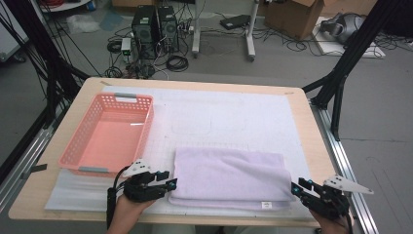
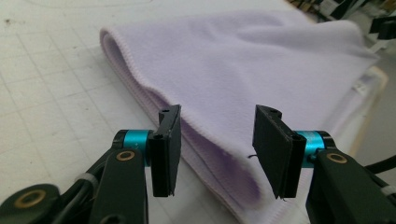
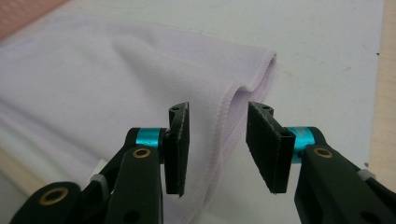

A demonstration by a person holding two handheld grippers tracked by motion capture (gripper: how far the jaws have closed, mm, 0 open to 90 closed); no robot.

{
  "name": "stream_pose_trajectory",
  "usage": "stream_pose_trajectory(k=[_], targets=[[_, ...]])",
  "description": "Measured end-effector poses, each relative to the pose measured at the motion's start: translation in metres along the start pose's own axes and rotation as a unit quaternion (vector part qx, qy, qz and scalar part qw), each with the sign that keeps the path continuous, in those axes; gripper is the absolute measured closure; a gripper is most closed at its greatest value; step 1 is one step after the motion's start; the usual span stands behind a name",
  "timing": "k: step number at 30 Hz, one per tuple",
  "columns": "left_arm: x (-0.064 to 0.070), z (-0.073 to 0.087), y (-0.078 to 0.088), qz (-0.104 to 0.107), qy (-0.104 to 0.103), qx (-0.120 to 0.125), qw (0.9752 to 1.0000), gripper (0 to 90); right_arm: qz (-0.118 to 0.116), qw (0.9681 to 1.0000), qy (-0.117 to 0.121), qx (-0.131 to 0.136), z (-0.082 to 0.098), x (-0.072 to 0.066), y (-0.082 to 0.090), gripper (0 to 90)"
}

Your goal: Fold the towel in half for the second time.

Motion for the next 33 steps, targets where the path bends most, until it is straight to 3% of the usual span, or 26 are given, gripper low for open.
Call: stream_pose_trajectory(k=[2, 3, 4, 5, 6, 13, 16, 18, 20, 21, 23, 24, 25, 29, 32, 33], targets=[[0.001, 0.004, -0.007, -0.005, -0.005, -0.012, 0.9999, 55.7, 0.002, 0.9998, -0.008, -0.016, 0.002, 0.001, -0.012, 62.8], [0.003, 0.006, -0.01, -0.008, -0.009, -0.018, 0.9998, 59.4, 0.001, 0.9996, -0.013, -0.025, 0.004, 0.001, -0.018, 68.9], [0.004, 0.007, -0.011, -0.012, -0.02, -0.019, 0.9996, 68.0, -0.003, 0.9993, -0.013, -0.036, 0.007, 0.001, -0.023, 79.8], [0.006, 0.008, -0.011, -0.018, -0.028, -0.017, 0.9993, 80.4, -0.012, 0.9989, -0.014, -0.042, 0.009, -0.001, -0.025, 85.0], [0.007, 0.008, -0.01, -0.018, -0.029, -0.017, 0.9993, 86.7, -0.013, 0.9988, -0.011, -0.045, 0.01, -0.002, -0.025, 86.6], [0.009, 0.006, 0.013, 0.014, -0.016, -0.004, 0.9998, 87.4, -0.03, 0.999, -0.007, -0.034, 0.012, -0.007, 0.002, 86.9], [0.01, 0.012, 0.02, 0.026, -0.012, -0.015, 0.9995, 87.2, -0.048, 0.9972, -0.016, -0.056, 0.018, -0.012, 0.006, 85.1], [0.008, 0.015, 0.019, 0.022, -0.012, -0.023, 0.9994, 85.7, -0.027, 0.9969, -0.007, -0.073, 0.024, -0.009, 0.005, 72.0], [0.005, 0.013, 0.018, 0.015, -0.007, -0.017, 0.9997, 74.8, -0.009, 0.9976, -0.018, -0.067, 0.024, -0.002, 0.005, 62.1], [0.004, 0.009, 0.018, 0.015, -0.003, -0.009, 0.9998, 66.6, -0.001, 0.9983, -0.022, -0.054, 0.021, 0.002, 0.006, 60.1], [0.005, 0.001, 0.017, 0.014, -0.009, 0.009, 0.9998, 58.8, 0.019, 0.9994, -0.016, -0.025, 0.01, 0.009, 0.007, 57.6], [0.005, 0.001, 0.017, 0.014, -0.009, 0.009, 0.9998, 53.4, 0.026, 0.9996, -0.01, -0.011, 0.004, 0.011, 0.006, 56.8], [0.004, -0.009, 0.012, 0.01, -0.014, 0.023, 0.9996, 50.6, 0.03, 0.9995, 0.001, 0.001, -0.003, 0.012, 0.003, 55.7], [-0.002, -0.025, -0.003, -0.008, -0.019, 0.033, 0.9992, 46.1, 0.023, 0.9994, 0.027, -0.001, -0.019, 0.011, -0.025, 56.2], [-0.012, -0.035, -0.02, -0.021, -0.016, 0.027, 0.9993, 45.3, 0.008, 0.9986, 0.051, -0.011, -0.03, 0.006, -0.058, 61.1], [-0.013, -0.037, -0.023, -0.022, -0.017, 0.024, 0.9993, 45.3, -0.007, 0.998, 0.061, -0.015, -0.035, 0.001, -0.072, 64.0]])
Point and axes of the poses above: each handheld gripper's, and its own axes: y roughly backward along the jaws, z roughly out of its underside, x roughly to its right, the point moved 8 cm from there along -y, roughly forward along the jaws, and after that the axes turned 6 degrees about y, right-handed, at the moved point
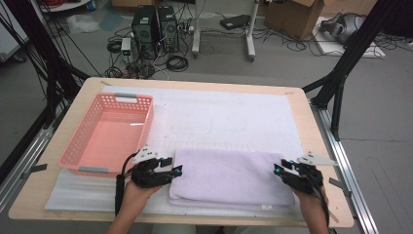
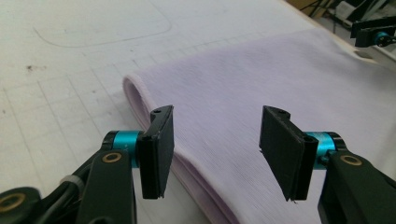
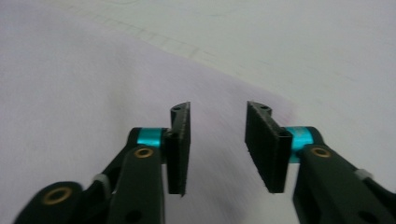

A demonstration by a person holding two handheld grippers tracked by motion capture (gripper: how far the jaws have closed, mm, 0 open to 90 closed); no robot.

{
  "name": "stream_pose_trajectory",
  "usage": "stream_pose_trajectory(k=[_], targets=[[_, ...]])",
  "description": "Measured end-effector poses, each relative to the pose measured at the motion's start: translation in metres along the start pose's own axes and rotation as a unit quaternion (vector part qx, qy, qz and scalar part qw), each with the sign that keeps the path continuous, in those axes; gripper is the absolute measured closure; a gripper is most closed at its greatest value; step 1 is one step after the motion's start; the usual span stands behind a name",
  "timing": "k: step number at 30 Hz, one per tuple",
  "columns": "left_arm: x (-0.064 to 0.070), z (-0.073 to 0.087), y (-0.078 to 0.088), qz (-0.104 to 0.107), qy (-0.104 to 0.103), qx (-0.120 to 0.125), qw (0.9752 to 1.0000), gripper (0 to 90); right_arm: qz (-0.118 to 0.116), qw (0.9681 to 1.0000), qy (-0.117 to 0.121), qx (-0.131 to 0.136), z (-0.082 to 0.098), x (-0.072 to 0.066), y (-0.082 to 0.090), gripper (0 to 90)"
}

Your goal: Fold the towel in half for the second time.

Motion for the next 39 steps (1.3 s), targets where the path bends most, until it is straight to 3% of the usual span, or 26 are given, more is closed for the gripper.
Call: stream_pose_trajectory(k=[5, 7, 9, 10, 12, 13, 15, 16, 19, 20, 23, 26, 28, 30, 31, 32, 33, 34, 37, 39], targets=[[-0.009, -0.013, -0.022, -0.015, 0.002, -0.001, 0.9999, 45.1, -0.038, 0.9989, 0.019, -0.02, -0.021, -0.018, -0.047, 66.6], [-0.013, -0.018, -0.028, -0.021, 0.003, 0.001, 0.9998, 44.5, -0.031, 0.9978, 0.032, -0.049, -0.021, -0.021, -0.064, 66.6], [-0.016, -0.02, -0.03, -0.029, 0.002, 0.008, 0.9995, 43.4, -0.013, 0.9973, 0.041, -0.06, -0.022, -0.017, -0.072, 70.9], [-0.018, -0.021, -0.032, -0.033, 0.004, 0.008, 0.9994, 43.4, -0.001, 0.9972, 0.041, -0.063, -0.022, -0.013, -0.072, 72.3], [-0.025, -0.02, -0.035, -0.049, 0.006, -0.003, 0.9988, 41.0, 0.063, 0.9938, 0.047, -0.078, -0.021, 0.001, -0.068, 69.2], [-0.027, -0.02, -0.037, -0.054, 0.008, -0.003, 0.9985, 39.9, 0.075, 0.9933, 0.037, -0.08, -0.019, 0.006, -0.065, 67.6], [-0.03, -0.021, -0.039, -0.065, 0.01, -0.006, 0.9978, 38.1, 0.071, 0.9954, 0.001, -0.065, -0.015, 0.016, -0.056, 61.7], [-0.031, -0.021, -0.04, -0.068, 0.011, -0.01, 0.9976, 37.1, 0.07, 0.9958, -0.006, -0.057, -0.014, 0.02, -0.052, 59.7], [-0.037, -0.02, -0.045, -0.079, 0.01, -0.024, 0.9965, 36.2, 0.052, 0.9972, -0.051, -0.019, -0.01, 0.036, -0.034, 49.8], [-0.039, -0.019, -0.047, -0.08, 0.012, -0.028, 0.9963, 36.2, 0.045, 0.9973, -0.055, -0.02, -0.008, 0.038, -0.032, 48.5], [-0.04, -0.015, -0.052, -0.076, 0.016, -0.04, 0.9962, 36.8, 0.039, 0.9977, -0.035, -0.042, 0.003, 0.044, -0.031, 42.2], [-0.036, -0.013, -0.056, -0.066, 0.01, -0.048, 0.9966, 37.7, 0.025, 0.9972, -0.041, -0.056, 0.01, 0.045, -0.035, 41.3], [-0.035, -0.012, -0.057, -0.068, 0.0, -0.047, 0.9966, 44.7, 0.017, 0.9966, -0.056, -0.058, 0.014, 0.045, -0.037, 41.5], [-0.033, -0.011, -0.058, -0.069, -0.011, -0.044, 0.9966, 56.1, 0.015, 0.9968, -0.059, -0.052, 0.015, 0.046, -0.036, 45.3], [-0.03, -0.01, -0.06, -0.05, -0.004, -0.047, 0.9976, 64.8, 0.014, 0.9969, -0.059, -0.05, 0.015, 0.045, -0.036, 50.1], [-0.028, -0.009, -0.061, -0.053, -0.009, -0.047, 0.9974, 74.7, 0.011, 0.997, -0.06, -0.047, 0.016, 0.044, -0.035, 60.7], [-0.027, -0.01, -0.061, -0.056, -0.012, -0.047, 0.9973, 76.6, -0.01, 0.9961, -0.074, -0.046, 0.015, 0.041, -0.034, 73.9], [-0.027, -0.011, -0.061, -0.057, -0.01, -0.05, 0.9971, 77.6, -0.02, 0.9953, -0.084, -0.043, 0.015, 0.038, -0.035, 77.8], [-0.031, -0.025, -0.057, -0.068, 0.019, -0.015, 0.9974, 79.2, -0.017, 0.9963, -0.072, -0.044, 0.011, 0.038, -0.034, 81.6], [-0.032, -0.039, -0.058, -0.076, 0.017, 0.005, 0.997, 79.4, 0.001, 0.9971, -0.07, -0.028, 0.004, 0.043, -0.033, 81.9]])
Point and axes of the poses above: each handheld gripper's, and its own axes: y roughly backward along the jaws, z roughly out of its underside, x roughly to its right, the point moved 8 cm from there along -y, roughly forward along the jaws, and after that the axes turned 6 degrees about y, right-handed, at the moved point
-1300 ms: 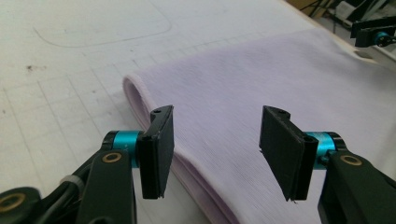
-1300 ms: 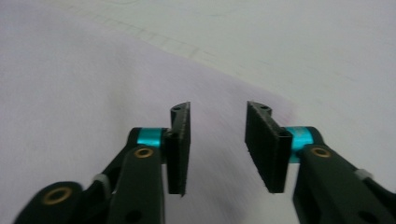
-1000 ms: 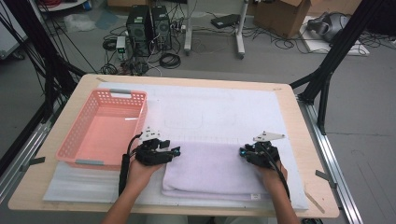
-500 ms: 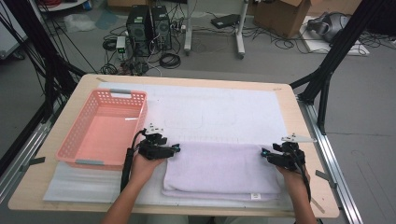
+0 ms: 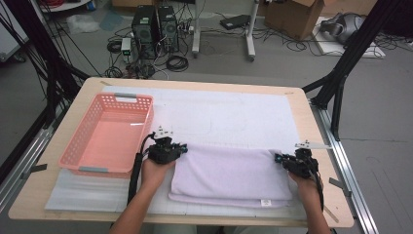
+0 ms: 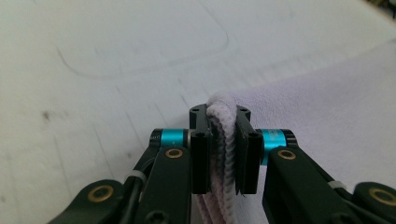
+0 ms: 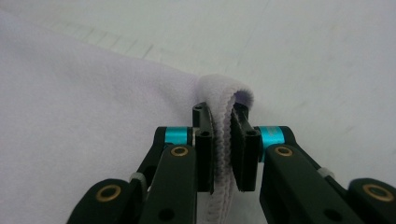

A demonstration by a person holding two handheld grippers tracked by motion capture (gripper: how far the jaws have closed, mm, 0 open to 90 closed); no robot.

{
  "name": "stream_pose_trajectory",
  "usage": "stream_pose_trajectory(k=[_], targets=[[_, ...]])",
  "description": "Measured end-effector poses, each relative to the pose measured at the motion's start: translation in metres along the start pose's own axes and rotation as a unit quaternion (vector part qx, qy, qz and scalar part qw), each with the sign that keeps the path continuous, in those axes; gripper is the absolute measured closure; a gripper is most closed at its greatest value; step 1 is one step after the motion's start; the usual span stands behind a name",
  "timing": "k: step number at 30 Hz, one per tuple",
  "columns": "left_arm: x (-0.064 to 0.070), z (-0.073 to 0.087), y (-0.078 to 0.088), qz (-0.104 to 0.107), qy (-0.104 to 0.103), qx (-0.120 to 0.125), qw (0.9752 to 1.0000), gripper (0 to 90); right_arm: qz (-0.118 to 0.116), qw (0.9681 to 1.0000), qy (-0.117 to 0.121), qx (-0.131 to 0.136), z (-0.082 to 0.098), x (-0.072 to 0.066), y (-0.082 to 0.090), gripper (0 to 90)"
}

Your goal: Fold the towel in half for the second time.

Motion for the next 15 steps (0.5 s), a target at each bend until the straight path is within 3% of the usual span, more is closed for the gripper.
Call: stream_pose_trajectory(k=[7, 11, 15], targets=[[-0.014, -0.034, -0.015, -0.017, 0.018, 0.018, 0.9995, 79.2, 0.027, 0.9989, -0.006, 0.038, -0.032, 0.016, -0.011, 81.6], [-0.024, -0.046, -0.024, -0.029, 0.016, 0.021, 0.9992, 79.0, 0.037, 0.9985, 0.004, 0.039, -0.05, 0.023, -0.023, 81.4], [-0.034, -0.049, -0.033, -0.034, 0.031, 0.025, 0.9986, 78.8, 0.045, 0.9983, 0.008, 0.037, -0.061, 0.026, -0.034, 81.4]])
Point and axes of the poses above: each handheld gripper's, and its own axes: y roughly backward along the jaws, z roughly out of its underside, x roughly to its right, the point moved 8 cm from there along -y, roughly forward along the jaws, and after that the axes turned 6 degrees about y, right-handed, at the moved point
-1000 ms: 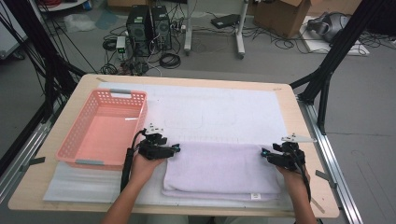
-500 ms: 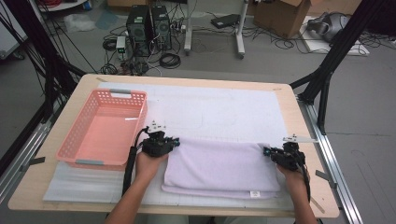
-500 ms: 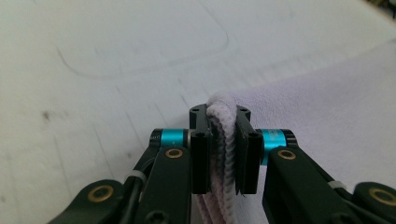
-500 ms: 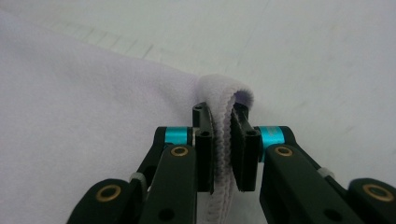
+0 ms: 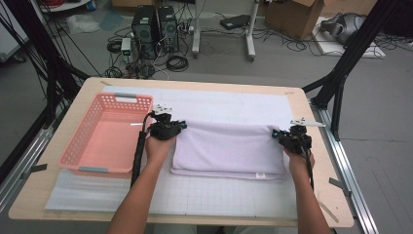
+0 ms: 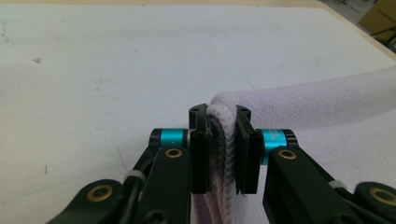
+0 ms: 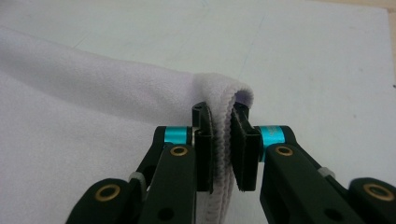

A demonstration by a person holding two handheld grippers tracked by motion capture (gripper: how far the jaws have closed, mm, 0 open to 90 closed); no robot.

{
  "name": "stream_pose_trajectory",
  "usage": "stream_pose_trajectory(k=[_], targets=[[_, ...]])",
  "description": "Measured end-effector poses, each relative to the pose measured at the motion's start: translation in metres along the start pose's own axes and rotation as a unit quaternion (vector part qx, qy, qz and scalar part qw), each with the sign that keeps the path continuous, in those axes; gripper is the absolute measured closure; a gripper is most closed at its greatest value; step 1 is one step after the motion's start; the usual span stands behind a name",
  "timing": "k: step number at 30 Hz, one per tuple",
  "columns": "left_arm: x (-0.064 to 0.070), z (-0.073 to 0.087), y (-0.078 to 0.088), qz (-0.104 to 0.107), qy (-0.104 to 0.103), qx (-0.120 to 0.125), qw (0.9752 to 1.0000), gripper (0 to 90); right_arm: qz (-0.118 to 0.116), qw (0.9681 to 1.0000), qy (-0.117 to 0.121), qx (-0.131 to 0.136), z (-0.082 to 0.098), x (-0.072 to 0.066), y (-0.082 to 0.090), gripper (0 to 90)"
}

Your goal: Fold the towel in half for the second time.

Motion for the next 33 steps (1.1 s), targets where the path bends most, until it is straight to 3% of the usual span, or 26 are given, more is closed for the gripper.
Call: stream_pose_trajectory(k=[4, 7, 9, 17, 20, 23, 29, 33], targets=[[-0.003, 0.005, -0.006, -0.004, -0.005, -0.009, 0.9999, 76.8, 0.007, 0.9999, 0.003, -0.008, -0.001, 0.002, -0.012, 81.2], [-0.002, 0.006, -0.005, 0.004, 0.002, -0.011, 0.9999, 62.6, 0.011, 0.9997, 0.005, -0.019, 0.003, 0.002, -0.017, 73.6], [0.002, 0.007, -0.002, 0.011, -0.004, -0.013, 0.9998, 56.0, 0.016, 0.9998, 0.003, -0.016, 0.002, 0.002, -0.014, 66.8], [0.016, 0.009, 0.012, 0.051, -0.006, -0.008, 0.9986, 44.5, 0.014, 0.9997, -0.011, 0.016, -0.006, 0.002, 0.011, 59.9], [0.025, 0.014, 0.019, 0.062, -0.027, -0.025, 0.9974, 40.4, 0.003, 0.9997, -0.011, 0.02, -0.005, -0.003, 0.022, 57.8], [0.032, 0.016, 0.028, 0.074, -0.031, -0.009, 0.9967, 40.2, -0.003, 0.9998, 0.002, 0.022, 0.0, -0.008, 0.032, 56.3], [0.035, 0.028, 0.041, 0.081, -0.031, -0.007, 0.9962, 40.5, -0.012, 0.9997, 0.0, 0.022, 0.014, -0.015, 0.049, 54.9], [0.036, 0.041, 0.047, 0.077, -0.045, -0.021, 0.9958, 40.5, -0.019, 0.9996, 0.001, 0.022, 0.023, -0.02, 0.058, 53.2]])
Point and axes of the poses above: each handheld gripper's, and its own axes: y roughly backward along the jaws, z roughly out of its underside, x roughly to its right, the point moved 8 cm from there along -y, roughly forward along the jaws, and after that the axes turned 6 degrees about y, right-handed, at the moved point
